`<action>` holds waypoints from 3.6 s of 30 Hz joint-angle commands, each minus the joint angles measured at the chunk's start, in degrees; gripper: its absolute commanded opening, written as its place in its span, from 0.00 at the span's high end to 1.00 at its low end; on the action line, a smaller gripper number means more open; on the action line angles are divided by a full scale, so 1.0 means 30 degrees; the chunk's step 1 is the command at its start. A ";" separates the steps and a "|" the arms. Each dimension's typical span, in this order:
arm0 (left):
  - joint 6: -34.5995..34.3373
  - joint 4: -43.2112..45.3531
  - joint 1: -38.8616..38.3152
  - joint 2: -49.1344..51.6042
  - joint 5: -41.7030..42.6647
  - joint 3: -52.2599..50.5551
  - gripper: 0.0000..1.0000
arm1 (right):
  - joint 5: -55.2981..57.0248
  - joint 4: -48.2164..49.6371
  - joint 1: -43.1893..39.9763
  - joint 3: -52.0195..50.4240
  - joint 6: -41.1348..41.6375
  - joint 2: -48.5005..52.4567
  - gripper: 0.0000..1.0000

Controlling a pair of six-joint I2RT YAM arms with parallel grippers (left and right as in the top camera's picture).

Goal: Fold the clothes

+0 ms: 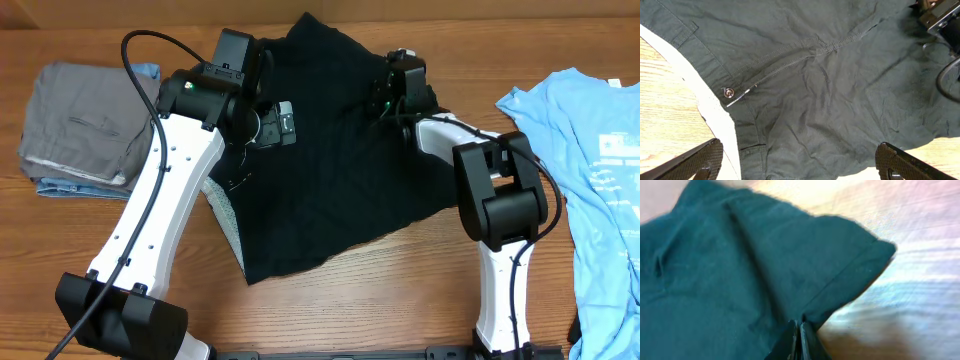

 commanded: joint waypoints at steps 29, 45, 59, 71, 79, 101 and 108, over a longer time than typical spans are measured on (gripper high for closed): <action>0.0437 -0.0044 -0.0007 0.0036 -0.0233 0.0036 0.00 | 0.4816 -1.2407 -0.5078 0.1887 -0.2149 -0.3563 0.96; 0.0342 0.0117 -0.0007 0.0036 -0.0204 0.0036 0.00 | 0.4816 -2.2498 -0.6025 0.6484 -0.4379 -1.0615 0.00; -0.0627 0.3730 0.0350 0.1763 0.1523 0.0000 0.04 | 0.4809 -2.4596 -0.6382 0.6462 -0.4379 -1.1132 0.00; 0.2127 0.4131 0.3876 0.8102 1.0652 -0.0007 0.36 | 0.4809 -2.4589 -0.6382 0.6462 -0.4379 -1.1132 0.00; 0.2667 0.4670 0.3235 0.9595 1.1125 -0.0087 0.33 | 0.4809 -2.4589 -0.6382 0.6462 -0.4379 -1.1132 0.00; 0.2382 0.6528 0.3177 1.0579 1.0615 -0.2069 0.67 | 0.4809 -2.4589 -0.6382 0.6462 -0.4379 -1.1132 0.00; 0.2965 0.5581 0.3461 1.0127 1.0440 -0.1982 0.89 | 0.4809 -2.4589 -0.6382 0.6462 -0.4379 -1.1132 0.00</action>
